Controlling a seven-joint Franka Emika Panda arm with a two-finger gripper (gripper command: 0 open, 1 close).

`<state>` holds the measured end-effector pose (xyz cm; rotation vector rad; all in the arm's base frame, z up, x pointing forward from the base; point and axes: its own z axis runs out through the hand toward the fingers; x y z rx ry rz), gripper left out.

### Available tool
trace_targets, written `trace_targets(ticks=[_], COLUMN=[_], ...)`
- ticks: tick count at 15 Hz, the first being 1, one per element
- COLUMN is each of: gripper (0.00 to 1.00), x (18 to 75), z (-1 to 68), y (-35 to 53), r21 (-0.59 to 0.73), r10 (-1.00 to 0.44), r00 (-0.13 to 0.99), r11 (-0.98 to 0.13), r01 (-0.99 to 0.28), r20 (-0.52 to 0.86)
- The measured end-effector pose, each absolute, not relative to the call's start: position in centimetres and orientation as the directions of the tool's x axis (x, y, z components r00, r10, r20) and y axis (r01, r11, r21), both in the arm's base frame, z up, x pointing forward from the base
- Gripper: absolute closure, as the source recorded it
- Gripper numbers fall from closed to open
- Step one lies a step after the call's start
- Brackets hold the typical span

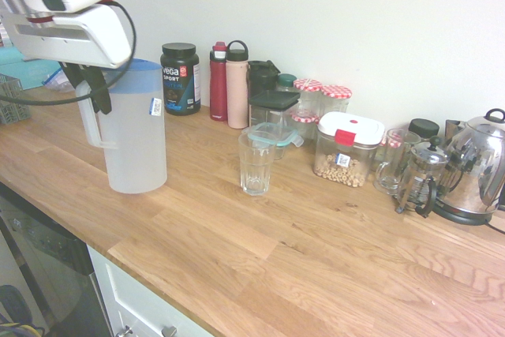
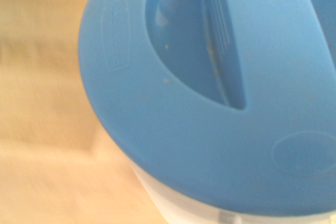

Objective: Pour me some water

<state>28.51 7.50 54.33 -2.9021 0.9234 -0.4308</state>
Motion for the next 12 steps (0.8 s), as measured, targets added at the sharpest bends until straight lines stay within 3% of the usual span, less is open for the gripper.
trace_targets(ticks=[7, 12], gripper=[1.00, 1.00], x=[27.6, 28.2], z=[54.5, 54.5], y=[-8.2, -19.6], r21=[-0.163, -0.141], r10=[-0.252, -0.076], r00=[0.965, 0.985], r11=[-0.958, -0.989], r01=[-0.237, -0.054], r20=[0.075, 0.157])
